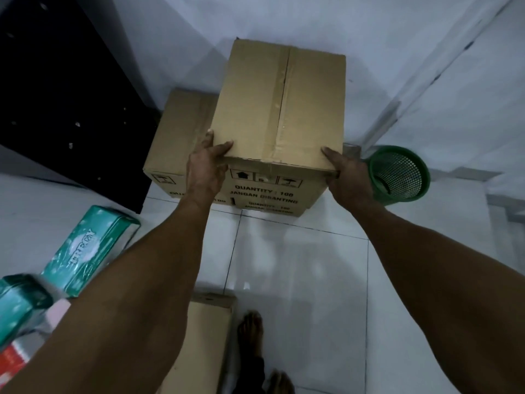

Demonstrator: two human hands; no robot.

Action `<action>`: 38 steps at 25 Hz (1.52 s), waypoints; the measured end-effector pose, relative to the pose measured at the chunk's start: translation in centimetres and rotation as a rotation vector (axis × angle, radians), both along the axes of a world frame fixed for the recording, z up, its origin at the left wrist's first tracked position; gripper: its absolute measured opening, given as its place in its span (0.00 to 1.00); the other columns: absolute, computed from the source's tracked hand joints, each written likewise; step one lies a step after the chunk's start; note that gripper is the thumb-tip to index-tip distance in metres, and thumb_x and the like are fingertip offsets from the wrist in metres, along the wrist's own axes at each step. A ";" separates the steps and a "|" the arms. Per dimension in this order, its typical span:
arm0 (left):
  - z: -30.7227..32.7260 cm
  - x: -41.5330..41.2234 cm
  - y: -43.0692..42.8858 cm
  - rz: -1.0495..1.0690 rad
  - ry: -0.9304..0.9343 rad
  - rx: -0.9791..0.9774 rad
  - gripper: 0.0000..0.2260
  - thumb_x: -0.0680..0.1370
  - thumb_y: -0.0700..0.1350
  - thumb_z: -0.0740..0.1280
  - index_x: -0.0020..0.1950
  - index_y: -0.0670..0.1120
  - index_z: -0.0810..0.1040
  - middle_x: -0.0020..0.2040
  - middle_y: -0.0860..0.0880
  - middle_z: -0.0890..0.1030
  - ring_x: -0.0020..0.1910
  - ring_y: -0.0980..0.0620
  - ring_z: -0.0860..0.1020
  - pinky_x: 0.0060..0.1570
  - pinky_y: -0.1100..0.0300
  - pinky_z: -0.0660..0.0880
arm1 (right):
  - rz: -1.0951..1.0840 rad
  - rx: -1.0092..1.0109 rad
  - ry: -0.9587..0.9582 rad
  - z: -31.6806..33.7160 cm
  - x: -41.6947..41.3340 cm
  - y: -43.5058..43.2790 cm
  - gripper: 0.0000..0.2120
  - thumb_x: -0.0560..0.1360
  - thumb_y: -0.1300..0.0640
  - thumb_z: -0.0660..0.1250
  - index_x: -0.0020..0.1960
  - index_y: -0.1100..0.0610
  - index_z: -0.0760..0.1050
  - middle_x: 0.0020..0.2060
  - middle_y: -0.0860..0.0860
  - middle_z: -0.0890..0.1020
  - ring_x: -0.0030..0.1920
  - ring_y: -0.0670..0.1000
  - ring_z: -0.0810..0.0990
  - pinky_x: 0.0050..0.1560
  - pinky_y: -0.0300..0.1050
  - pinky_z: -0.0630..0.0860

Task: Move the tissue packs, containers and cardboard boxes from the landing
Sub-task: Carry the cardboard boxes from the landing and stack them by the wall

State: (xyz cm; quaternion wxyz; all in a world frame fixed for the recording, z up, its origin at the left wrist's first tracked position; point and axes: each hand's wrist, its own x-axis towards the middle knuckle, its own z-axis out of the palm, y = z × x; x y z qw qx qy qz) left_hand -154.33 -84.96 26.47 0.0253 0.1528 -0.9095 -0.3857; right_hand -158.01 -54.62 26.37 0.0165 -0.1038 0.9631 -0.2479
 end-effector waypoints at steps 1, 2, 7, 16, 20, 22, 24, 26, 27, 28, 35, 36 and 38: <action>-0.1 -0.4 0.0 0.023 0.009 -0.013 0.21 0.75 0.33 0.70 0.67 0.45 0.77 0.78 0.45 0.60 0.76 0.49 0.62 0.73 0.61 0.61 | -0.004 -0.020 0.018 0.0 -0.3 -0.3 0.28 0.76 0.62 0.68 0.75 0.53 0.66 0.64 0.63 0.77 0.61 0.61 0.77 0.64 0.56 0.74; -0.1 -0.9 0.0 0.043 0.017 0.007 0.20 0.76 0.33 0.69 0.67 0.44 0.77 0.78 0.45 0.61 0.76 0.50 0.62 0.72 0.65 0.61 | -0.007 -0.039 0.028 -0.1 -0.6 -0.5 0.28 0.77 0.63 0.68 0.75 0.54 0.66 0.64 0.63 0.77 0.62 0.61 0.77 0.65 0.56 0.74; 0.3 -3.3 0.6 0.148 0.039 0.228 0.21 0.76 0.32 0.68 0.69 0.37 0.74 0.78 0.47 0.63 0.71 0.57 0.68 0.58 0.74 0.72 | -0.041 -0.042 0.029 -0.3 -2.7 -0.5 0.29 0.76 0.67 0.67 0.75 0.54 0.66 0.65 0.62 0.76 0.63 0.59 0.75 0.68 0.48 0.70; -0.9 -5.3 0.7 0.129 0.018 0.158 0.23 0.77 0.34 0.68 0.70 0.48 0.75 0.78 0.47 0.61 0.72 0.56 0.68 0.72 0.58 0.66 | 0.001 -0.009 0.063 -1.8 -6.1 0.6 0.29 0.75 0.66 0.68 0.75 0.55 0.66 0.65 0.61 0.76 0.64 0.61 0.76 0.68 0.59 0.71; -1.2 -4.9 0.7 0.068 0.080 0.080 0.23 0.76 0.35 0.69 0.68 0.52 0.76 0.78 0.50 0.62 0.75 0.53 0.63 0.71 0.53 0.68 | -0.018 -0.089 0.047 -1.5 -5.3 1.1 0.29 0.75 0.67 0.69 0.74 0.55 0.68 0.64 0.62 0.76 0.61 0.60 0.77 0.65 0.56 0.75; -0.9 -4.8 0.9 0.060 0.086 0.014 0.22 0.76 0.35 0.69 0.69 0.50 0.75 0.78 0.48 0.63 0.75 0.51 0.63 0.72 0.53 0.66 | -0.030 -0.111 0.052 -1.3 -4.7 1.3 0.29 0.74 0.67 0.69 0.73 0.55 0.68 0.64 0.62 0.76 0.61 0.59 0.77 0.62 0.56 0.77; -1.3 -4.8 0.6 0.020 0.070 -0.058 0.22 0.76 0.33 0.68 0.67 0.49 0.77 0.78 0.47 0.61 0.76 0.51 0.61 0.72 0.53 0.66 | -0.044 -0.115 0.044 -1.5 -4.6 1.5 0.29 0.74 0.66 0.69 0.74 0.54 0.68 0.65 0.61 0.76 0.61 0.59 0.78 0.61 0.57 0.77; -1.9 -5.2 -0.1 -0.001 0.082 -0.009 0.22 0.76 0.32 0.68 0.67 0.50 0.78 0.79 0.48 0.60 0.77 0.51 0.61 0.72 0.52 0.67 | -0.052 -0.110 0.056 -1.8 -4.8 1.4 0.30 0.74 0.65 0.70 0.74 0.53 0.68 0.65 0.60 0.77 0.61 0.58 0.78 0.63 0.61 0.75; -2.0 -5.2 -0.2 -0.002 0.081 0.020 0.22 0.76 0.32 0.68 0.67 0.51 0.78 0.79 0.48 0.59 0.77 0.51 0.60 0.72 0.52 0.66 | -0.061 -0.121 0.066 -1.9 -4.8 1.2 0.30 0.74 0.64 0.70 0.73 0.52 0.68 0.65 0.59 0.77 0.62 0.58 0.78 0.64 0.62 0.74; -2.0 -5.1 -0.1 0.004 0.087 0.004 0.22 0.76 0.33 0.67 0.67 0.51 0.77 0.79 0.48 0.59 0.77 0.51 0.59 0.73 0.53 0.65 | -0.074 -0.137 0.074 -2.1 -4.7 1.0 0.30 0.74 0.65 0.70 0.74 0.52 0.68 0.65 0.59 0.77 0.61 0.58 0.78 0.64 0.62 0.74; -2.3 -5.3 -0.2 0.024 0.132 0.010 0.23 0.77 0.32 0.66 0.68 0.51 0.76 0.79 0.49 0.58 0.77 0.53 0.58 0.73 0.57 0.65 | -0.130 -0.172 0.070 -2.1 -4.5 -0.2 0.29 0.75 0.67 0.69 0.74 0.52 0.68 0.67 0.58 0.76 0.62 0.57 0.77 0.61 0.57 0.78; -2.4 -5.4 -0.4 0.019 0.136 0.007 0.23 0.77 0.32 0.66 0.68 0.50 0.76 0.79 0.48 0.58 0.77 0.53 0.58 0.73 0.56 0.65 | -0.132 -0.186 0.081 -2.2 -4.3 -0.4 0.29 0.75 0.67 0.69 0.73 0.53 0.68 0.67 0.59 0.76 0.62 0.57 0.78 0.60 0.57 0.78; -2.2 -5.7 -0.8 0.010 0.144 -0.036 0.22 0.76 0.32 0.67 0.68 0.50 0.77 0.79 0.47 0.59 0.77 0.51 0.60 0.73 0.57 0.64 | -0.127 -0.203 0.106 -2.5 -4.2 -0.9 0.29 0.74 0.68 0.68 0.73 0.53 0.68 0.66 0.60 0.76 0.61 0.58 0.79 0.58 0.57 0.79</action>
